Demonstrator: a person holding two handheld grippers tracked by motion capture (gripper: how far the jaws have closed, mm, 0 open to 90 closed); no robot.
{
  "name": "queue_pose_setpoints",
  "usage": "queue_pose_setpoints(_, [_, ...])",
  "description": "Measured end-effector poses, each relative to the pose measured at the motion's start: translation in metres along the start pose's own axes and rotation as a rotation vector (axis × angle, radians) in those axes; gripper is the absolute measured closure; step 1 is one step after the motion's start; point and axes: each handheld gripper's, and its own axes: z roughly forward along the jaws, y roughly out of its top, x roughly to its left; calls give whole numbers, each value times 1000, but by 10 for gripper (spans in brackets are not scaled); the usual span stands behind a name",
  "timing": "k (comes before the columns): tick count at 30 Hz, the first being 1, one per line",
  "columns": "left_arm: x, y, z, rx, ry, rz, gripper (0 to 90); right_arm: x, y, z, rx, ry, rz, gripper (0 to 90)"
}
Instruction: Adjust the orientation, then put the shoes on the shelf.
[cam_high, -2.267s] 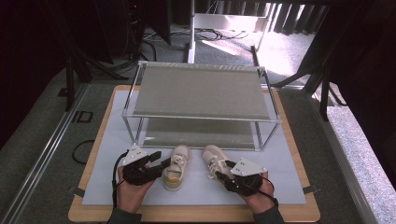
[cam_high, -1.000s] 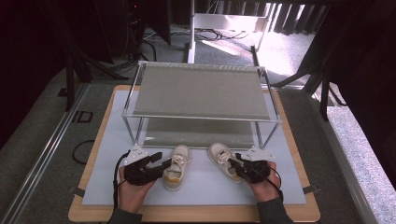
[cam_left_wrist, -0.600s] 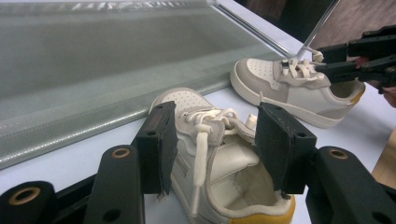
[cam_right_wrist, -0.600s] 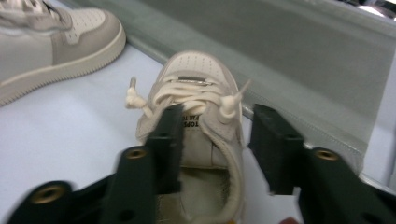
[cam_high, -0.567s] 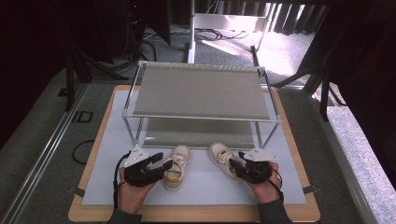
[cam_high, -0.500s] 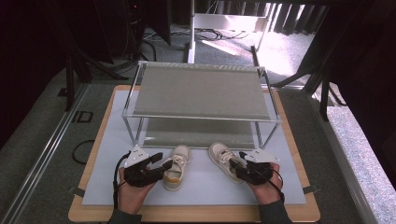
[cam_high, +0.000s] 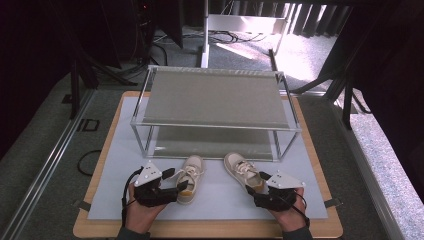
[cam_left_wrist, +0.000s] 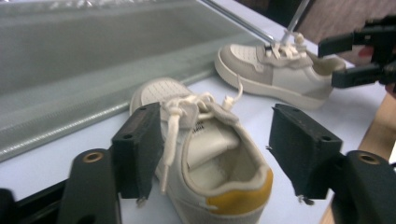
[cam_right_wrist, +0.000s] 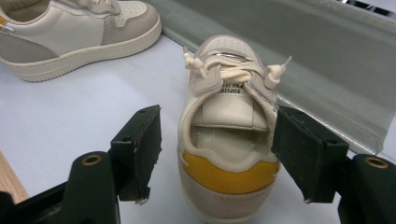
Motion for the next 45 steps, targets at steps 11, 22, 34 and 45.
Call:
queue_pose_setpoints(11, [-1, -6, 3, 30, -14, 22, 242, -3, -6, -4, -21, -33, -1, 317])
queue_pose_setpoints(22, [2, -16, 5, 49, -30, 15, 148, -5, -12, 4, 8, -8, 17, 306])
queue_pose_setpoints(34, [-2, -28, 12, 57, -25, 46, 140, -5, -14, 8, 22, -7, 16, 304])
queue_pose_setpoints(45, [-6, -30, 25, 102, 17, 58, 139, -5, -13, 11, 21, -4, 12, 300])
